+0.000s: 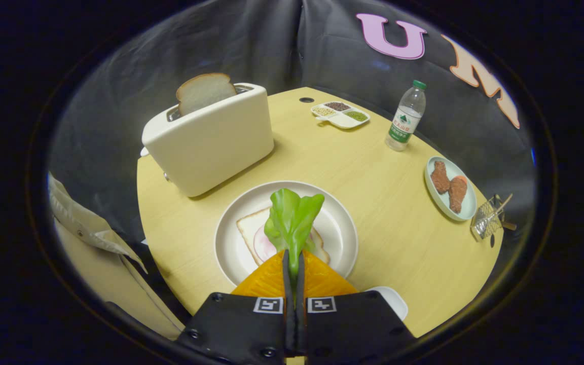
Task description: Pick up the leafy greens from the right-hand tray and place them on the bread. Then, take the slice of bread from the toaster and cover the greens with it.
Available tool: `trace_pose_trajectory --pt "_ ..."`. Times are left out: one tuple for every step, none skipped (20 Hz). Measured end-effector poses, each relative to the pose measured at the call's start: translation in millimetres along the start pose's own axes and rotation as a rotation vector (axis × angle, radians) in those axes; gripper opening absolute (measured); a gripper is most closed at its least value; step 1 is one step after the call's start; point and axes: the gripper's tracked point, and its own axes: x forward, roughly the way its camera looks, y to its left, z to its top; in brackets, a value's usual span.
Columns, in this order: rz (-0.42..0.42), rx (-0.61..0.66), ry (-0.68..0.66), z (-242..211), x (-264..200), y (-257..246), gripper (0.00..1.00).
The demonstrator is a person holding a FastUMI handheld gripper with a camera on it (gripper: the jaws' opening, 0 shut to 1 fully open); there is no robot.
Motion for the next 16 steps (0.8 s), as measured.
trace_pose_trajectory --pt "0.002 0.005 0.001 2 3 1 0.04" --pt "0.005 0.008 0.004 4 6 3 0.04" --pt "0.010 0.013 0.006 5 9 6 0.04" --pt "0.017 0.018 0.008 7 12 8 0.04" --pt "0.026 0.021 0.009 9 14 12 0.04" --pt "0.040 0.026 0.012 11 16 16 0.04" --pt "0.065 0.030 0.025 11 19 22 0.06" --pt "0.074 0.025 0.028 10 22 26 0.07" --pt "0.071 0.012 0.029 11 23 25 0.09" --pt "0.074 0.006 0.034 10 25 27 0.09" --pt "0.074 0.004 0.037 11 28 29 0.09" --pt "0.075 0.002 0.044 10 32 30 0.09" --pt "0.077 0.001 0.050 11 30 31 0.15" --pt "0.071 -0.004 0.049 10 34 29 0.20" --pt "0.061 -0.005 0.048 11 36 26 0.25" --pt "0.054 -0.002 0.047 12 36 24 0.26"
